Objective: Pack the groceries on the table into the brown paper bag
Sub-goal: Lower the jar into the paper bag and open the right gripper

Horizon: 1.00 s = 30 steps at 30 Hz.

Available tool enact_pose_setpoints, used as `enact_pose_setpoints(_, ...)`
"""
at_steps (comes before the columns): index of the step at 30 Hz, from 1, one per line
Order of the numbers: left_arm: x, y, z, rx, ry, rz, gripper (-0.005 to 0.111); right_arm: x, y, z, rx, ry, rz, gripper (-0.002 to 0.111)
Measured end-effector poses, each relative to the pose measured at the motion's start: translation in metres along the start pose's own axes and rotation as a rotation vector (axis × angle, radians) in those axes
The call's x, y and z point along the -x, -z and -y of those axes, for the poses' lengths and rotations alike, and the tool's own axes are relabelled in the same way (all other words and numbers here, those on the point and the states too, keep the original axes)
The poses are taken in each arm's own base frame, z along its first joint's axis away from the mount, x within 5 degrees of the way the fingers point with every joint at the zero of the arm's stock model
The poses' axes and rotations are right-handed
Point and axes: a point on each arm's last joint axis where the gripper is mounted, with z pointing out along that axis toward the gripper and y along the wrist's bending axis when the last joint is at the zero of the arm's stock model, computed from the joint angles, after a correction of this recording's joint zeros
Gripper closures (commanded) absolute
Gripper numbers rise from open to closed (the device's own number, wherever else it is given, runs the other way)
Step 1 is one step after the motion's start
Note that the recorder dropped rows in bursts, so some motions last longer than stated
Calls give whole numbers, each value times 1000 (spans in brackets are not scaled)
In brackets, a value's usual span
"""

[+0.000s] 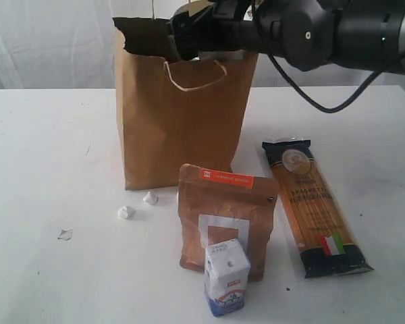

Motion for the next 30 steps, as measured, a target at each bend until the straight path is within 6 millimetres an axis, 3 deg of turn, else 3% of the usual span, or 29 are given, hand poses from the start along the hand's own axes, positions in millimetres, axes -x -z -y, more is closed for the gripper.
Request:
enact_pose_setpoints(9,0,0,0,0,0,0,107,25,1,0,7,-140,58,18)
enact_pose_setpoints(12,0,0,0,0,0,0,107,24,-2,-3,18,-181,25,18)
enact_pose_setpoints(19,0,0,0,0,0,0,107,15,-12,-11,44,-103,-59,18)
enact_pose_setpoints(24,0,0,0,0,0,0,107,17,-14,-15,60,5,-69,18)
enact_pose_setpoints(30,0,0,0,0,0,0,107,27,-9,-14,66,-10,-70,18)
